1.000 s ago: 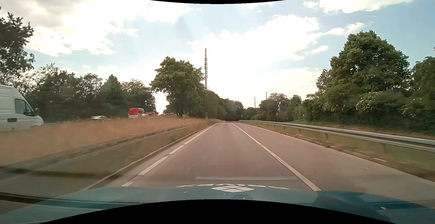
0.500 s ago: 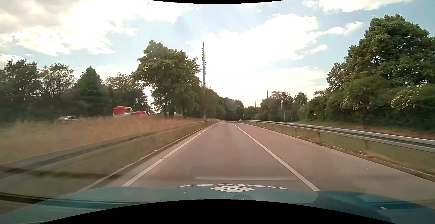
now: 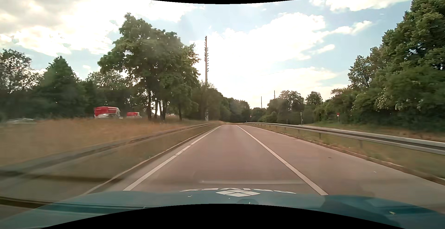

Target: Follow the waypoints while adhering to traffic rules and regulations

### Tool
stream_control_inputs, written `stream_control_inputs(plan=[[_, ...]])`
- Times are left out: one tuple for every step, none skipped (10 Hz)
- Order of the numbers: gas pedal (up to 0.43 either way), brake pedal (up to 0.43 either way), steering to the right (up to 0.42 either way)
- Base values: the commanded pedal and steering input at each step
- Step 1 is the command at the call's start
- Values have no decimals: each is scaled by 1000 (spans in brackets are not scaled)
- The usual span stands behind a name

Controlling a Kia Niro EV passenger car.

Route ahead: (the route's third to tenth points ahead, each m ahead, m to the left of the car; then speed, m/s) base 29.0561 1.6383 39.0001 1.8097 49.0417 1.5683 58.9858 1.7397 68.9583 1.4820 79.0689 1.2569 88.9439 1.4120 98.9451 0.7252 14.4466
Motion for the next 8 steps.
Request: stream_control_inputs(plan=[[220, 0, -3], [220, 0, -3], [220, 0, -3], [220, 0, -3], [197, 0, -3], [197, 0, -3], [197, 0, -3], [197, 0, -3]])
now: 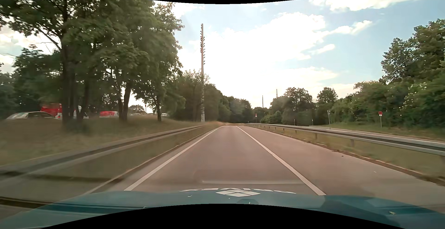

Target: Follow the waypoints while adhering to traffic rules and regulations

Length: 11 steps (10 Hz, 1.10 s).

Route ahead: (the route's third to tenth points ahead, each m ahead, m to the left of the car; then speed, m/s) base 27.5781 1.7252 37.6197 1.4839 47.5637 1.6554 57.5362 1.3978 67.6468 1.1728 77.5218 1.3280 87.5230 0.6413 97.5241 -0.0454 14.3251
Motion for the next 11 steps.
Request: stream_control_inputs(plan=[[197, 0, -4], [197, 0, -4], [197, 0, -5], [197, 0, -5], [197, 0, -6], [197, 0, -6], [197, 0, -6], [197, 0, -5], [197, 0, -4], [197, 0, -3], [197, 0, -3]])
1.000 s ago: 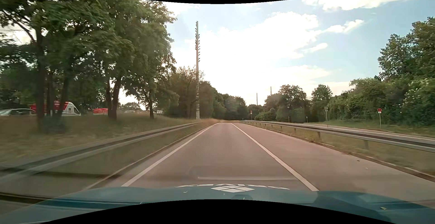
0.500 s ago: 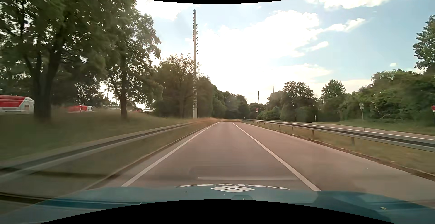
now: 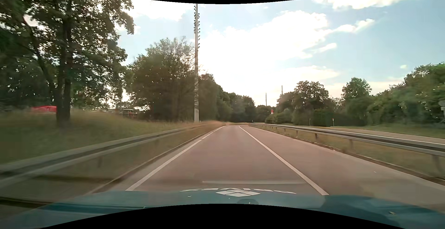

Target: Follow the waypoints while adhering to traffic rules and regulations

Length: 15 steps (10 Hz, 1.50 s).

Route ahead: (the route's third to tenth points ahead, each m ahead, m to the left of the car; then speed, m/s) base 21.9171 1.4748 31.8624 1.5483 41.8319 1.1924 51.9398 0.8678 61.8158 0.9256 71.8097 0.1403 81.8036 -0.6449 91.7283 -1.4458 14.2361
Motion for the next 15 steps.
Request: stream_control_inputs(plan=[[197, 0, -2], [197, 0, -1], [197, 0, -1], [197, 0, -1], [197, 0, -1], [197, 0, -1], [197, 0, -1], [197, 0, -1], [197, 0, -1], [197, 0, -1], [197, 0, -1], [197, 0, -1], [197, 0, -1], [197, 0, -1], [197, 0, -1]])
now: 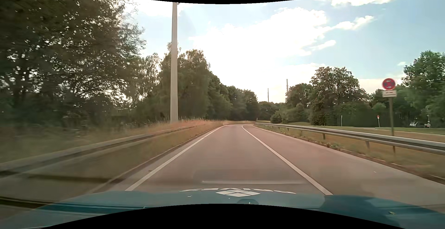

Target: Follow the waypoints while adhering to traffic rules and regulations

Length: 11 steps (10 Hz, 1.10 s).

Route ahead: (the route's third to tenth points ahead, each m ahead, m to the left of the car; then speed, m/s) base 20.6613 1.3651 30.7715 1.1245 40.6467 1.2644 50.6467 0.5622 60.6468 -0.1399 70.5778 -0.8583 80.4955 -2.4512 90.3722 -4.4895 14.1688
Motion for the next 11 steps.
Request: stream_control_inputs(plan=[[197, 0, -1], [197, 0, -1], [197, 0, -1], [197, 0, 0], [197, 0, 1], [197, 0, 2], [197, 0, 2], [197, 0, 2], [197, 0, 1], [197, 0, -1], [197, 0, -1]])
